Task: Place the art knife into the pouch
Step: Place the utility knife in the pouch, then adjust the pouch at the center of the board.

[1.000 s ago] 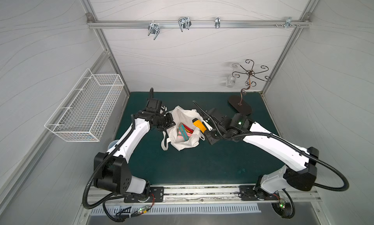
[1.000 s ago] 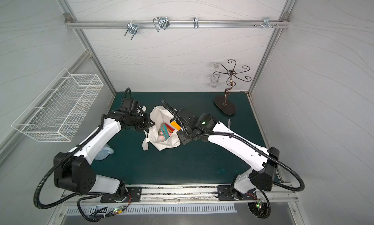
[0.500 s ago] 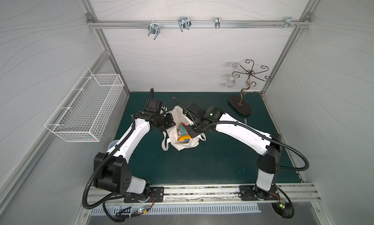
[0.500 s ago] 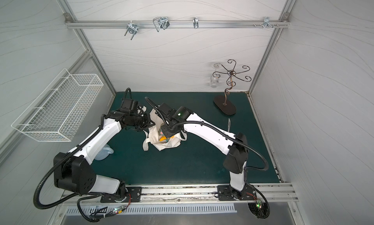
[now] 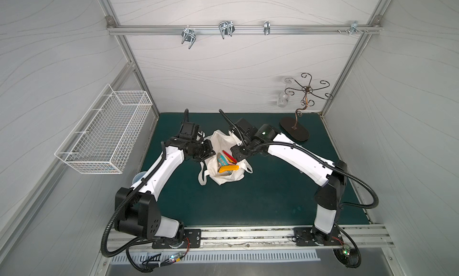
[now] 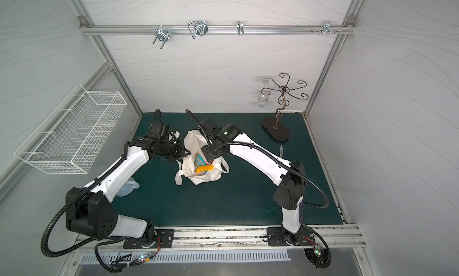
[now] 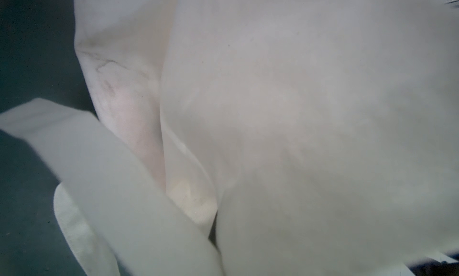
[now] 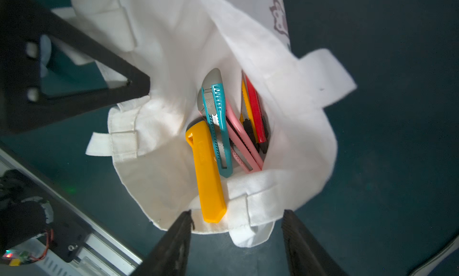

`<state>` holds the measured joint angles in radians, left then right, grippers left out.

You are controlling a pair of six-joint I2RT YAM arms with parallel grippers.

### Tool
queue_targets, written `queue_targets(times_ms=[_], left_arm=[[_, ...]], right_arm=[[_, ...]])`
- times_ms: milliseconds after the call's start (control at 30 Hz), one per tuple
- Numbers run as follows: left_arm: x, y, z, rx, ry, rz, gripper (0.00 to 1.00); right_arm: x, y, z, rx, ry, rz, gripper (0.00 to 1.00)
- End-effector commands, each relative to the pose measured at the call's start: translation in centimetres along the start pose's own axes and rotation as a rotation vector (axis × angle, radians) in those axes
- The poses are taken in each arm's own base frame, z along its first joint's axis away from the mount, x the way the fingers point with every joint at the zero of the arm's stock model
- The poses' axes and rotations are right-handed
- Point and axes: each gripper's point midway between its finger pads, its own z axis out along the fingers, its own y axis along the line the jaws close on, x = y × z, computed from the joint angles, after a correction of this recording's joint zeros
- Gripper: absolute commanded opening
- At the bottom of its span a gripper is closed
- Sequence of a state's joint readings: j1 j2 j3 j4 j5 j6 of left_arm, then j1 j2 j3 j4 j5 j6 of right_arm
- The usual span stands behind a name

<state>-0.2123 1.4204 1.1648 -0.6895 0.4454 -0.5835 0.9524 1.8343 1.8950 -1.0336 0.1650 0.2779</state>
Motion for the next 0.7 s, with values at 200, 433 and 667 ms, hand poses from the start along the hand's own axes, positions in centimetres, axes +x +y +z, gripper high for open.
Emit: queue_targets(times_ms=[200, 433, 667], left_arm=[[0.0, -0.8, -1.1, 0.022, -0.036, 0.024, 0.0], [0.1, -1.6, -2.5, 0.032, -0.049, 0.026, 0.0], [-0.5, -5.1, -8.2, 0.077, -0.129, 0.071, 0.0]], right_arm=[[0.0, -2.9, 1.5, 0.046, 0.017, 0.02, 0.74], [-0.7, -4.3, 6.5, -0.005, 0.054, 0.053, 0.29], [-4.3, -4.3, -0.3, -0.073, -0.077, 0.066, 0.0]])
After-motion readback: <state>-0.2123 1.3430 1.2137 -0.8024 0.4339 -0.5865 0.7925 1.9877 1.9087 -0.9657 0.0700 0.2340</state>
